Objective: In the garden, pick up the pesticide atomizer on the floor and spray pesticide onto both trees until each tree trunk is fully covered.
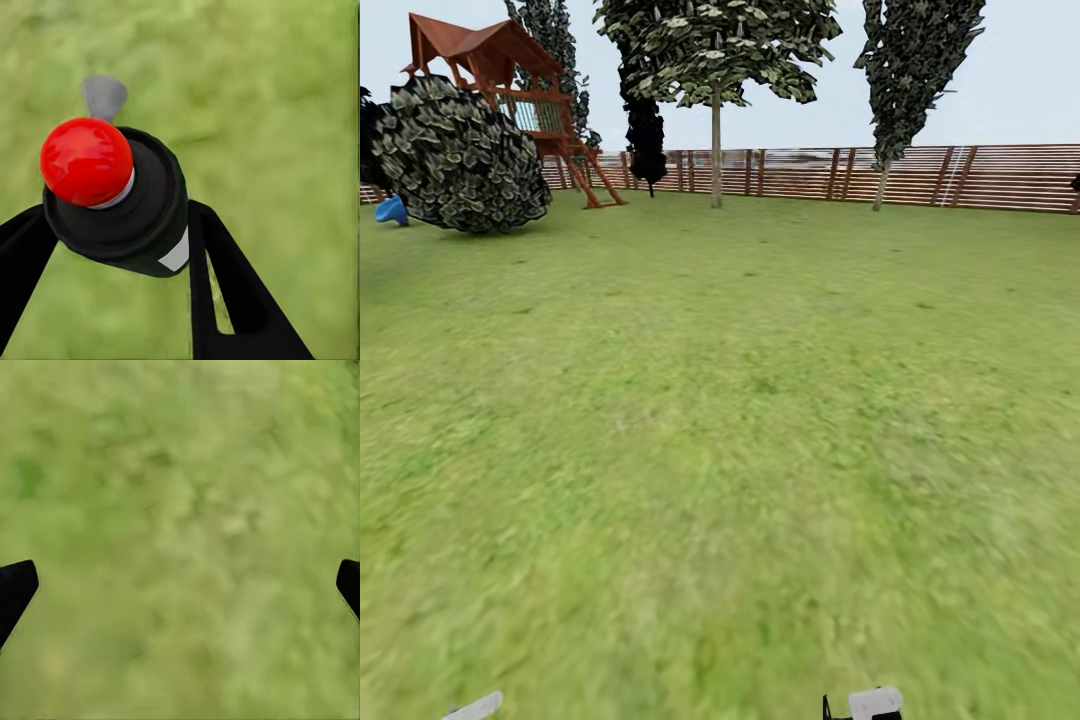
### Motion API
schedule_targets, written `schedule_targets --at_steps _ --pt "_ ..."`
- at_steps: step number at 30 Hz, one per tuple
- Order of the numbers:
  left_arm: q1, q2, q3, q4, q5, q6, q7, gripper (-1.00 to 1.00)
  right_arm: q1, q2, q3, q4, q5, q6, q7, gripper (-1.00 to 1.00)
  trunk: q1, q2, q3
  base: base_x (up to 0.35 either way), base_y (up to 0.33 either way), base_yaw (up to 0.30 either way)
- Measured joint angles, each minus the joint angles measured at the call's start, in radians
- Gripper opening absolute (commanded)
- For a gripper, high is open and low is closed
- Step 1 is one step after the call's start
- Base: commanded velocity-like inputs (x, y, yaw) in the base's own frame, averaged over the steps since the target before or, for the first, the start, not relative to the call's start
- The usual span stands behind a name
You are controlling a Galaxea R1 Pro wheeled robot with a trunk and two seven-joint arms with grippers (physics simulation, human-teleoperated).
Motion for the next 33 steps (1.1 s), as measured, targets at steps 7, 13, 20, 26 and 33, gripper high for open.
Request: schedule_targets --at_steps 7,13,20,26,33 --pt "0.0 0.0 0.0 0.0 0.0 0.0 0.0 -1.0 0.0 0.0 0.0 0.0 0.0 0.0 0.0 1.0 0.0 0.0 0.0 0.339 0.0 0.0" --pt "0.0 0.0 0.0 0.0 0.0 0.0 0.0 -1.0 0.0 0.0 0.0 0.0 0.0 0.0 0.0 1.0 0.0 0.0 0.0 0.339 0.0 0.0" --pt "0.0 0.0 0.0 0.0 0.0 0.0 0.0 -1.0 0.0 0.0 0.0 0.0 0.0 0.0 0.0 1.0 0.0 0.0 0.0 0.339 0.0 0.0" --pt "0.0 0.0 0.0 0.0 0.0 0.0 -0.001 -1.0 0.0 0.0 0.0 0.0 0.0 0.0 0.0 1.0 0.0 0.0 0.0 0.339 0.0 0.0" --pt "0.0 0.001 0.0 0.001 0.002 0.0 0.0 -1.0 0.0 0.0 0.0 0.0 0.0 0.0 0.0 1.0 0.0 0.0 0.0 0.339 0.0 0.0"
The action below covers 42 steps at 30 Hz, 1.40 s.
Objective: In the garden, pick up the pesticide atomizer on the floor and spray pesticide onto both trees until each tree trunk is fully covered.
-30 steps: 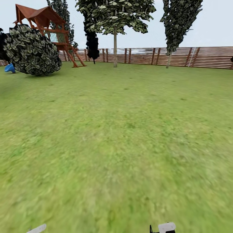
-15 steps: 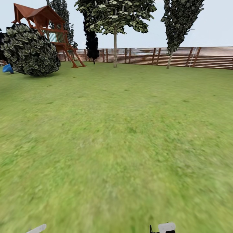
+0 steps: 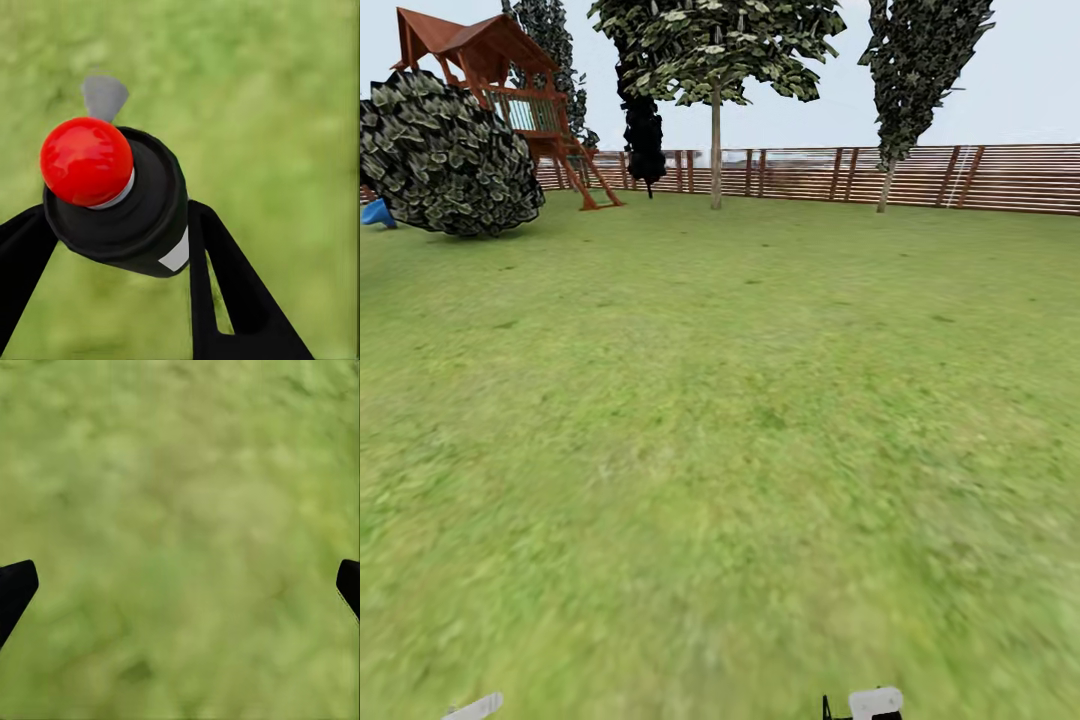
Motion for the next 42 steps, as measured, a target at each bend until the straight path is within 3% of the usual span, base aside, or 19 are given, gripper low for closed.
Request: schedule_targets --at_steps 42 --pt "0.0 -0.001 0.0 0.0 0.0 0.0 0.0 -1.0 0.0 -0.002 0.0 0.0 0.0 0.0 0.0 1.0 0.0 0.0 0.0 0.339 0.0 0.0"
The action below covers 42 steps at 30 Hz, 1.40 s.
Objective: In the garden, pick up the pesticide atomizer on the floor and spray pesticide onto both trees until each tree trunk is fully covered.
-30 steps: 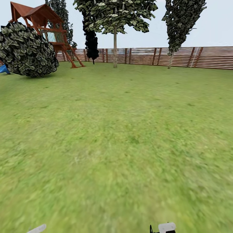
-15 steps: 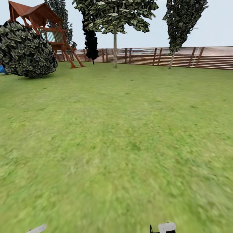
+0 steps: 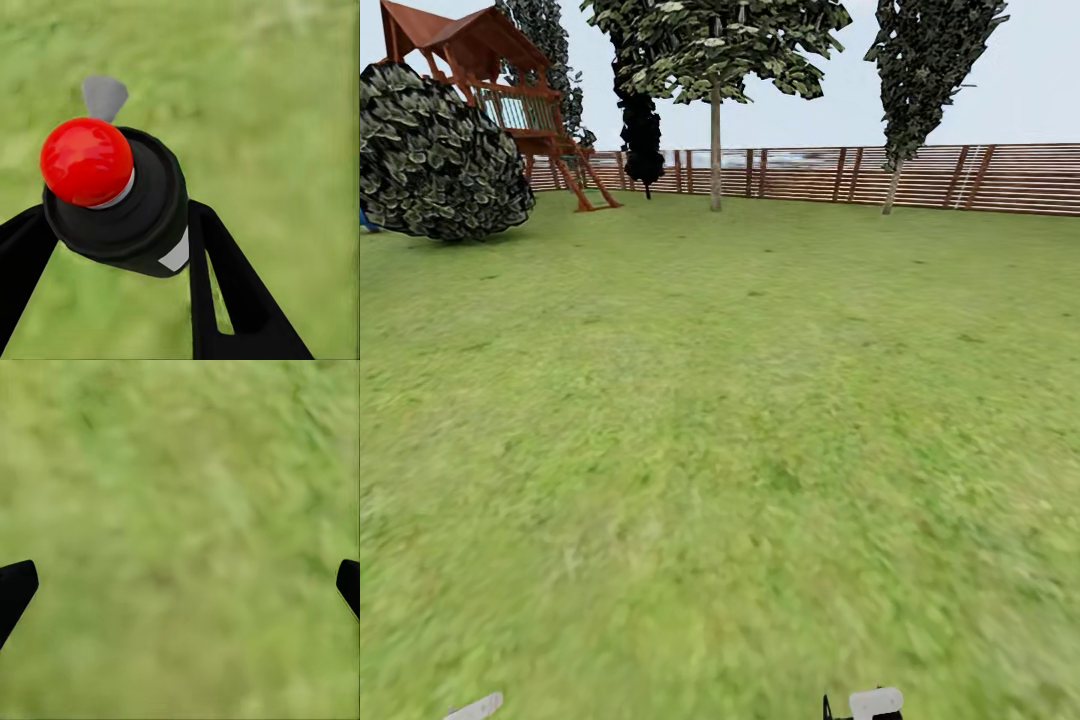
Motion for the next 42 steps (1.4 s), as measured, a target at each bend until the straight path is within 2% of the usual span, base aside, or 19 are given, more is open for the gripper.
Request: schedule_targets --at_steps 42 --pt "0.0 -0.001 0.0 0.0 0.0 0.0 0.0 -1.0 0.0 0.0 0.0 0.0 0.0 0.0 0.0 1.0 0.0 0.0 0.0 0.339 0.0 0.0"
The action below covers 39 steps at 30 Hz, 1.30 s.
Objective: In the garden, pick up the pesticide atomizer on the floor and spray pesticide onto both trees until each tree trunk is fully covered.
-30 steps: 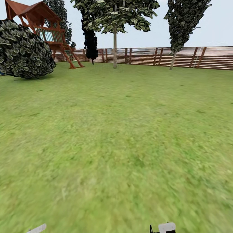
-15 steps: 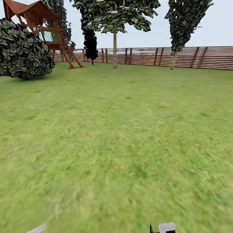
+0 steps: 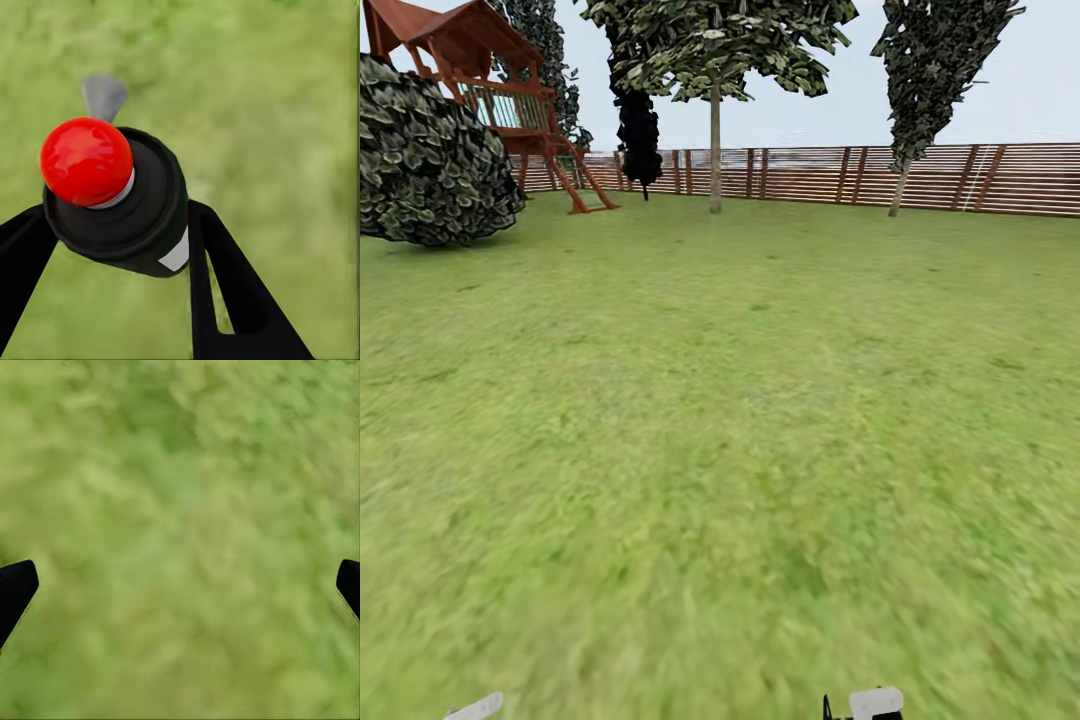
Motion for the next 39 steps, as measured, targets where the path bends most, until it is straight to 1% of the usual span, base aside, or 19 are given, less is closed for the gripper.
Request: schedule_targets --at_steps 11,18,21,39 --pt "0.0 0.0 0.0 0.0 0.0 0.001 0.0 -1.0 0.0 0.0 0.0 0.0 0.0 0.0 0.0 1.0 0.0 0.0 0.0 0.339 0.0 0.0" --pt "0.0 0.001 0.0 0.0 0.0 0.0 0.0 -1.0 0.0 -0.004 0.0 0.0 0.001 0.0 0.0 1.0 0.0 0.0 0.0 0.339 0.0 0.0" --pt "0.0 0.001 0.0 0.0 0.0 0.0 0.0 -1.0 0.0 0.0 0.001 0.001 0.0 0.001 0.0 1.0 0.0 0.0 0.0 0.339 0.0 0.0" --pt "0.0 0.001 0.0 0.0 0.0 0.0 0.0 -1.0 0.0 -0.002 0.0 0.0 0.0 0.0 0.0 1.0 0.0 0.0 0.0 0.339 0.0 0.0"
